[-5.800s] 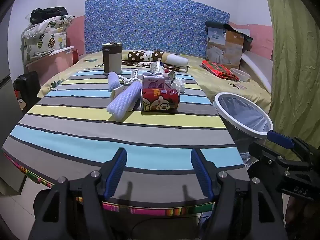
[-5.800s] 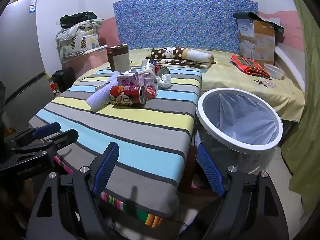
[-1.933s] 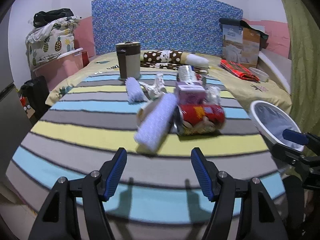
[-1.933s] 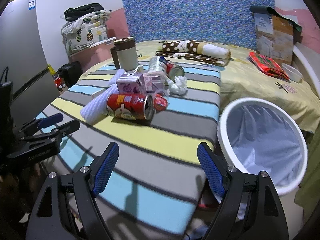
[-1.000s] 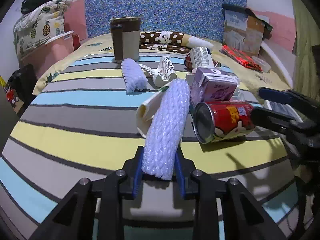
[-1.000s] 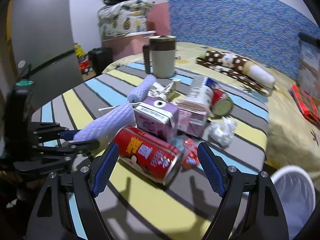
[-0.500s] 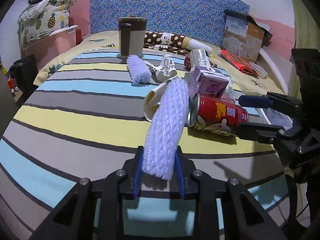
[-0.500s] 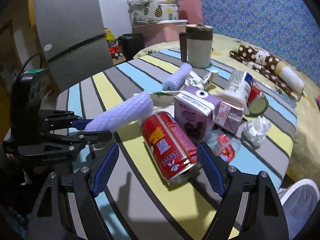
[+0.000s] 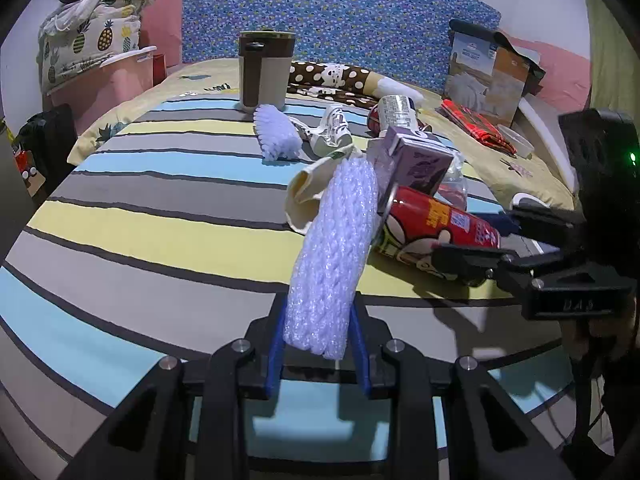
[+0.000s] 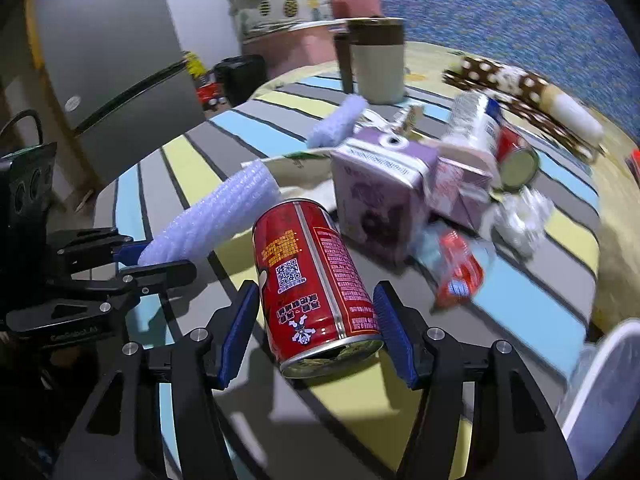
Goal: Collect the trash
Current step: 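Grasp the white foam mesh sleeve with the left tool while the right tool grasps the red can, then carry the red can and foam sleeve over the bin and release both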
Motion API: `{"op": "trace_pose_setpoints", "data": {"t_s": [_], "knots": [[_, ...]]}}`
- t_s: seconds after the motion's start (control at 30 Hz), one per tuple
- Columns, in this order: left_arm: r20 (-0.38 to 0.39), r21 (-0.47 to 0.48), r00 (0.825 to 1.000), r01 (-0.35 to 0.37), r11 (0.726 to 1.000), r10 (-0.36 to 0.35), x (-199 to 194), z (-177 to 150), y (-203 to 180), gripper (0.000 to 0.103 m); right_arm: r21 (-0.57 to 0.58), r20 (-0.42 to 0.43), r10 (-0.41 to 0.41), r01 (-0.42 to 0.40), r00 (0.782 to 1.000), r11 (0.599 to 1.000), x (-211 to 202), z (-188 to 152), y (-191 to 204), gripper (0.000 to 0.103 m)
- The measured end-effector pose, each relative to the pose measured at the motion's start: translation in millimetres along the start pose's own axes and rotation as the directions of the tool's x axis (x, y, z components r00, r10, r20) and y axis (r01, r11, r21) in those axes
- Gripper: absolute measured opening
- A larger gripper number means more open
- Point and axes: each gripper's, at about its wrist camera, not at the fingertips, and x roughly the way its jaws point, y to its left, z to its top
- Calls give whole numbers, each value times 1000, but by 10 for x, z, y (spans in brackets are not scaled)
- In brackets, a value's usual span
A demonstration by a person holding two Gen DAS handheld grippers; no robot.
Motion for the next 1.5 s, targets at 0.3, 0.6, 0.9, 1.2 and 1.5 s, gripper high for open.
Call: {"op": "trace_pose_setpoints", "data": {"t_s": [0.3, 0.6, 0.9, 1.2, 1.5], "knots": [[17, 6, 999, 28, 1000, -28, -134, -78, -203, 28, 190, 79, -45, 29, 996, 981, -344, -347, -57, 60], [5, 65, 995, 94, 993, -95, -179, -77, -627, 27, 317, 156, -117, 63, 981, 946, -704, -615, -180, 58], [-14, 134, 988, 152, 979, -152, -152, -3, -1024, 27, 373, 204, -180, 94, 962, 923, -952, -768, -390, 56], [-20, 205, 978, 206, 957, -207, -61, 150, -1467, 27, 458, 255, -297, 156, 920, 875, -1319, -939, -720, 56], [-50, 272, 964, 265, 925, -262, 88, 256, -1934, 27, 545, 266, -420, 224, 867, 808, -1654, -1134, -1042, 56]]}}
